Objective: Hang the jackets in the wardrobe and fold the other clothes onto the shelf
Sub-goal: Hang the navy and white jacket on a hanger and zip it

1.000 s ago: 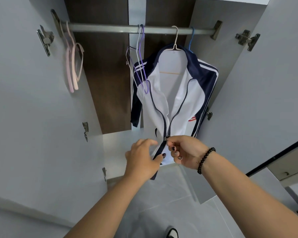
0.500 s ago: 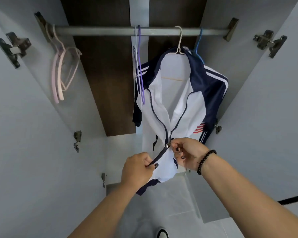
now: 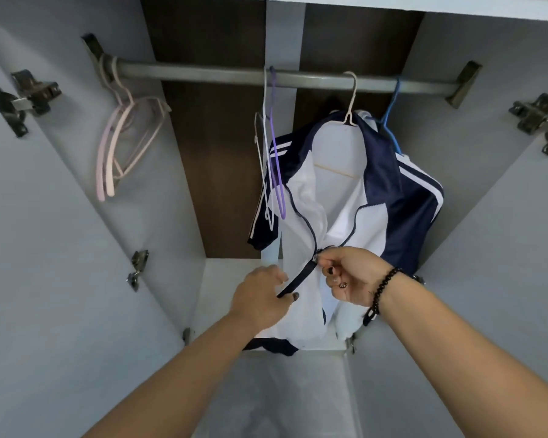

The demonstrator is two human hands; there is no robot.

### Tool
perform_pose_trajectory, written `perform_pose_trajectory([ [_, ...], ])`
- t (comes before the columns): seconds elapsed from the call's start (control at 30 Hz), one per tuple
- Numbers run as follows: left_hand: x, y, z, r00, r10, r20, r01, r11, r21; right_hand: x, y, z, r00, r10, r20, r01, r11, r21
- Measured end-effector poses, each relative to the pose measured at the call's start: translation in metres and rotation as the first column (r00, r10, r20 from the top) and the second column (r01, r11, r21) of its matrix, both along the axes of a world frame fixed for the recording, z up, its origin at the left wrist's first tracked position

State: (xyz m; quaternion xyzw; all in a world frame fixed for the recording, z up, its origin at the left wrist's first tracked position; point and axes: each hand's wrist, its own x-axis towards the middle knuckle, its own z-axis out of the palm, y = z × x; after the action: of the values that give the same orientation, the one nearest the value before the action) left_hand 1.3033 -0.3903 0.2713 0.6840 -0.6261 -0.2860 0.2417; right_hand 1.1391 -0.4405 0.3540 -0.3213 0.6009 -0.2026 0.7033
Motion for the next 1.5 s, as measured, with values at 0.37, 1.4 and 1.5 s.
perform_pose_trajectory([
  [0.37,-0.017,-0.059,-0.011,0.997,-0.046,0.057,0.049,0.998,-0.044,-0.003,-0.030,-0.011,0.988,-0.154,0.013,0.154,0.987,0.051],
  [1.4,0.010,-0.118,-0.042,0.954,-0.073,0.290,0.051,0.995,0.083,0.031,-0.107,0.003,0.949,-0.306,0.072,0.313,0.944,-0.108],
  [1.5,0.021,-0.109,-0.054,0.951,-0.032,0.306,-0.005,0.993,0.121,0.032,-0.118,0.019,0.960,-0.265,0.087,0.277,0.947,-0.166],
])
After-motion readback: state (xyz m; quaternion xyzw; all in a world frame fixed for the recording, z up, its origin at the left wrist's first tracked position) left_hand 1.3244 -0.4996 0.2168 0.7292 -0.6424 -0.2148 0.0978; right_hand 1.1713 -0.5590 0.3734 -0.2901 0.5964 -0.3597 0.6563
